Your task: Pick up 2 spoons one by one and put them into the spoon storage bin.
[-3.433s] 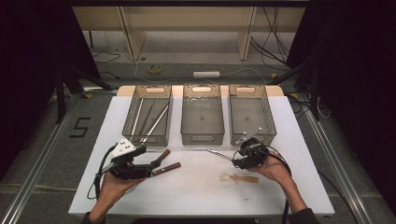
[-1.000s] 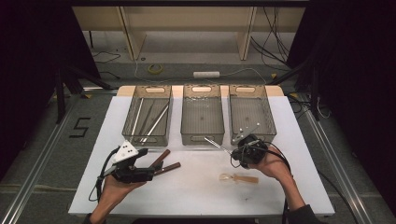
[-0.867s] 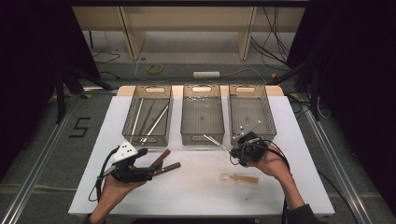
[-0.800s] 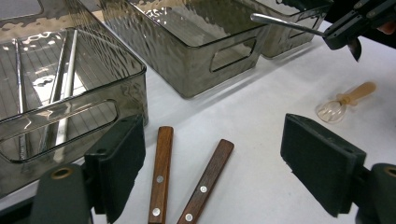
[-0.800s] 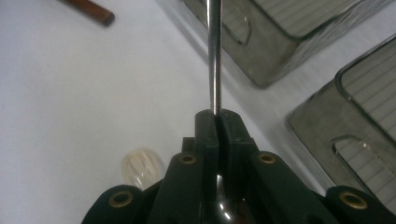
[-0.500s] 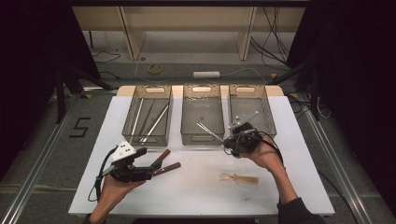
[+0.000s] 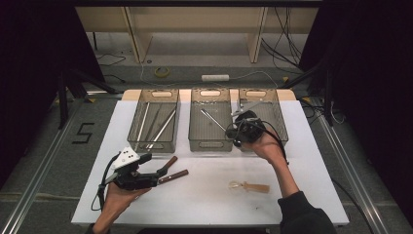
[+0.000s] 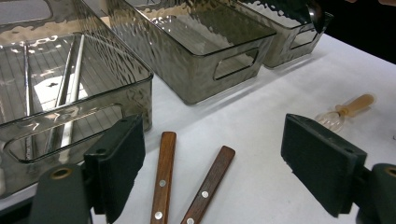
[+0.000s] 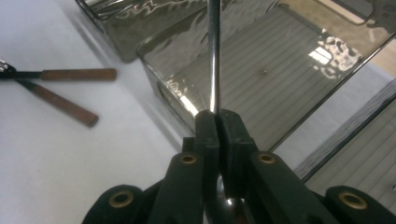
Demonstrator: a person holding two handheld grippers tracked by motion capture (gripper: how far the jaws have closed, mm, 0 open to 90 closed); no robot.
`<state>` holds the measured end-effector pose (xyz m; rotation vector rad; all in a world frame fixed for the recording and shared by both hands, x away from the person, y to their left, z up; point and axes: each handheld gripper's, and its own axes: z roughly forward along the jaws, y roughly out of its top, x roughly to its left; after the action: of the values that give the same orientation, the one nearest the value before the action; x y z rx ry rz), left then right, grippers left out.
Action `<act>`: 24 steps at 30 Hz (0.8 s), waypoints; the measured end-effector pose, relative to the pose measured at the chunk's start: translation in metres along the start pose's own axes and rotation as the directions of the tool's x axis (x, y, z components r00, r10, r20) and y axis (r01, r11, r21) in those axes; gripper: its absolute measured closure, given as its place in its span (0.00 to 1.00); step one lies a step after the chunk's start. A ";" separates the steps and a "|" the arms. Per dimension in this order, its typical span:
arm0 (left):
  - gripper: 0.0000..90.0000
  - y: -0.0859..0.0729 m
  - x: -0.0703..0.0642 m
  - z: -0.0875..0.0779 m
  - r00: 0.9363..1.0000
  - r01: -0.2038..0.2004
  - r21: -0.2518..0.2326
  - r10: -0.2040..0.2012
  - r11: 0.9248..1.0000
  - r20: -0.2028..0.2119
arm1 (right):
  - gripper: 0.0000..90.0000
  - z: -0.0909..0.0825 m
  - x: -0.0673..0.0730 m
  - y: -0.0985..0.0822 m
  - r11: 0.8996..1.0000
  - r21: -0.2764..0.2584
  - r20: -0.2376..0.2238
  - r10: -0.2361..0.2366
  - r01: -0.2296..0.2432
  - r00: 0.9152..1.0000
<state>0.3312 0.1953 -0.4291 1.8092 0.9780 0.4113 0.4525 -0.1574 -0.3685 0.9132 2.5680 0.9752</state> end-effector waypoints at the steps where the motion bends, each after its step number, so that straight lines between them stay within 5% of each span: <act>1: 0.23 0.000 0.000 0.000 1.000 0.004 -0.006 -0.004 1.000 0.000 | 0.97 0.000 0.000 0.003 1.000 0.001 0.006 0.004 -0.004 1.000; 24: 0.23 0.001 0.000 -0.002 1.000 0.015 -0.034 -0.015 0.999 0.012 | 1.00 0.028 -0.006 0.048 0.998 -0.013 0.011 0.067 -0.067 0.998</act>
<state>0.3302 0.1966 -0.4278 1.7710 0.9706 0.4059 0.4917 -0.1191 -0.3572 1.0046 2.5341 1.0006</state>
